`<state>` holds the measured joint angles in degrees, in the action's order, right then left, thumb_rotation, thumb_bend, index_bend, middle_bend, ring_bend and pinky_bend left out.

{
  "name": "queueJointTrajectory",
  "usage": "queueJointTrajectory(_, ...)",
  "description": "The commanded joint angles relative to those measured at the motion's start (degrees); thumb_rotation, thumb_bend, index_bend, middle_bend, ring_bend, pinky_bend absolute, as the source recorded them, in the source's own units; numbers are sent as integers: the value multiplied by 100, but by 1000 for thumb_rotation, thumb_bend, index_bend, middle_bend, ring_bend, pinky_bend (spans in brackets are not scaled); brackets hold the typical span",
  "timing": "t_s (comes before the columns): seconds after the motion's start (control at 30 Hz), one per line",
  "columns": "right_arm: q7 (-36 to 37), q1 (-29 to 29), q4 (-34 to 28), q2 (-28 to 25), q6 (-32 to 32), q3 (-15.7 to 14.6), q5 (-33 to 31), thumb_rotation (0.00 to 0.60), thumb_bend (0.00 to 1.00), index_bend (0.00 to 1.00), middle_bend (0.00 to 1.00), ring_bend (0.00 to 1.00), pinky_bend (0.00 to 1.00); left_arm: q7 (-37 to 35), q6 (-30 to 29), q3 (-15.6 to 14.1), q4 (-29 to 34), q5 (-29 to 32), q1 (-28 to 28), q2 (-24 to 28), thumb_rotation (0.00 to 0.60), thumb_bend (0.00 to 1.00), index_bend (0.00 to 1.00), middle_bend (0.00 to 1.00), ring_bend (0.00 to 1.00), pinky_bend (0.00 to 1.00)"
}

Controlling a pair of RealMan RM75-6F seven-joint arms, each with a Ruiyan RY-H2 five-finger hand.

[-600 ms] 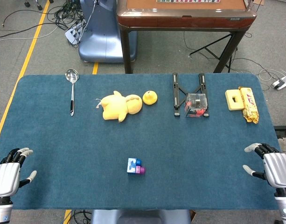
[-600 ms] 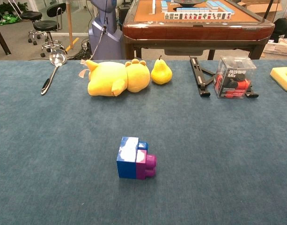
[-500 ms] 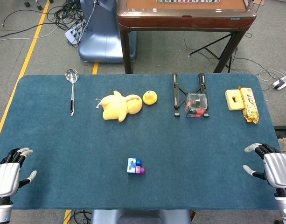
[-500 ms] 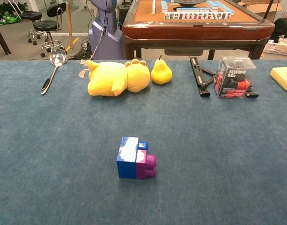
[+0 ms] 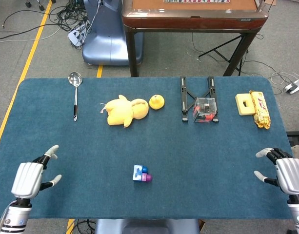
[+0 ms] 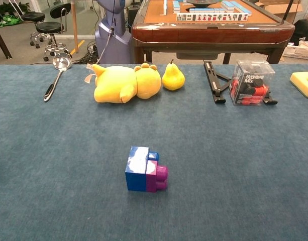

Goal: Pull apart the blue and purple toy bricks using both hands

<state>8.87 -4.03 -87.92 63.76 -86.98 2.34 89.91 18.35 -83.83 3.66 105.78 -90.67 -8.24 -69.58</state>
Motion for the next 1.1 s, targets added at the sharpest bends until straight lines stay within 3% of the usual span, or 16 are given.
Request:
queueJointTrajectory(0.03,39,-8,36,7,11,0,4,600,7,454,420,342,488,377,481,105,323,-15,-392,-88,600,95,174,603,788,997)
queueJointTrajectory(0.1,63,-8,68,11,22,-3,-2,600,7,454,420,342,491,606,700,194,335,-28,-606,-231,600,79,184,667,841,1000)
queueJointTrajectory(0.23,81,10,86,4,3,-5,-12,600,7,453,420,342,493,887,1068,382,407,76,-981,-504,600,51,228,888,985,1000)
queueJointTrajectory(0.37,76,38,61,-28,-36,-2,-21,600,7,454,420,342,494,1013,1426,539,535,312,-1311,-709,600,31,265,982,1000,1000)
queueJointTrajectory(0.67,70,44,25,-63,-40,1,-17,600,7,454,420,342,494,1572,2352,617,764,1160,-2018,-1005,600,5,254,1000,1000,1000)
queueJointTrajectory(1.1,174,34,126,-44,18,-2,-45,600,7,454,420,342,494,2159,2803,443,280,1917,-2661,-1688,600,0,166,1000,1000,1000)
